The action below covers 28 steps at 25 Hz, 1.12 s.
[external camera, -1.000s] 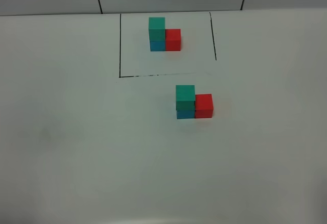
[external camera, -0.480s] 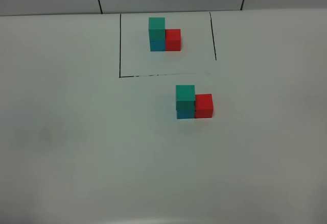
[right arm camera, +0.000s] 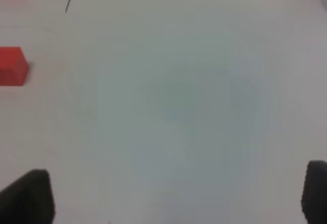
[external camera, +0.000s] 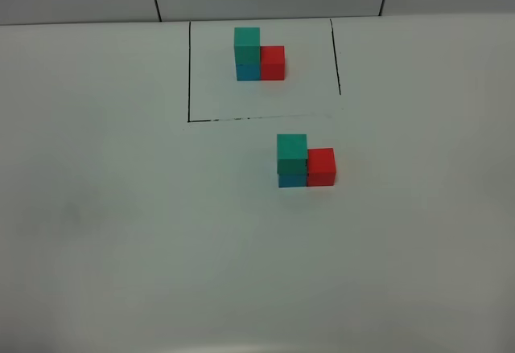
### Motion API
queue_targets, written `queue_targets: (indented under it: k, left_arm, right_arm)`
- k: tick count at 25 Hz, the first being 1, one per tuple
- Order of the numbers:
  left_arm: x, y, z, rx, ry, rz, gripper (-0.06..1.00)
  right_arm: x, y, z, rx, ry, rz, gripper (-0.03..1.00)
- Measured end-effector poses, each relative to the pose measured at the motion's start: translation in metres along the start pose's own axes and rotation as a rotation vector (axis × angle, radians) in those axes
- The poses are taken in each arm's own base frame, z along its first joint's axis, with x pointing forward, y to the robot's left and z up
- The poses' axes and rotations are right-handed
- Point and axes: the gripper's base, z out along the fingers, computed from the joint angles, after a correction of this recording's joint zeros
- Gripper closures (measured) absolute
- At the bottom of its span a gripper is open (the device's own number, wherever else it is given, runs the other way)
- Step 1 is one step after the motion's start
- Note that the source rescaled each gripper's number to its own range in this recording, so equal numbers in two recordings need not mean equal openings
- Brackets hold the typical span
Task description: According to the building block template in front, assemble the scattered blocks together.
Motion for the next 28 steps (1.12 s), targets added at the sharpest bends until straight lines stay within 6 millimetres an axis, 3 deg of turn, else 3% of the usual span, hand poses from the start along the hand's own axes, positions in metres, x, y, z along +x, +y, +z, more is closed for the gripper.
queue_targets:
  k: [11, 19, 28]
  left_arm:
    - [0.0000, 0.0000, 0.0000, 0.000, 0.000, 0.000, 0.18]
    - [0.0000, 0.0000, 0.0000, 0.000, 0.000, 0.000, 0.18]
    - [0.0000, 0.0000, 0.0000, 0.000, 0.000, 0.000, 0.18]
  right_arm:
    - [0.0001, -0.0003, 0.0002, 0.002, 0.000, 0.002, 0.07]
    - [0.0001, -0.0003, 0.0002, 0.002, 0.000, 0.002, 0.21]
    - [0.0001, -0.0004, 0.0002, -0.027, -0.001, -0.010, 0.22]
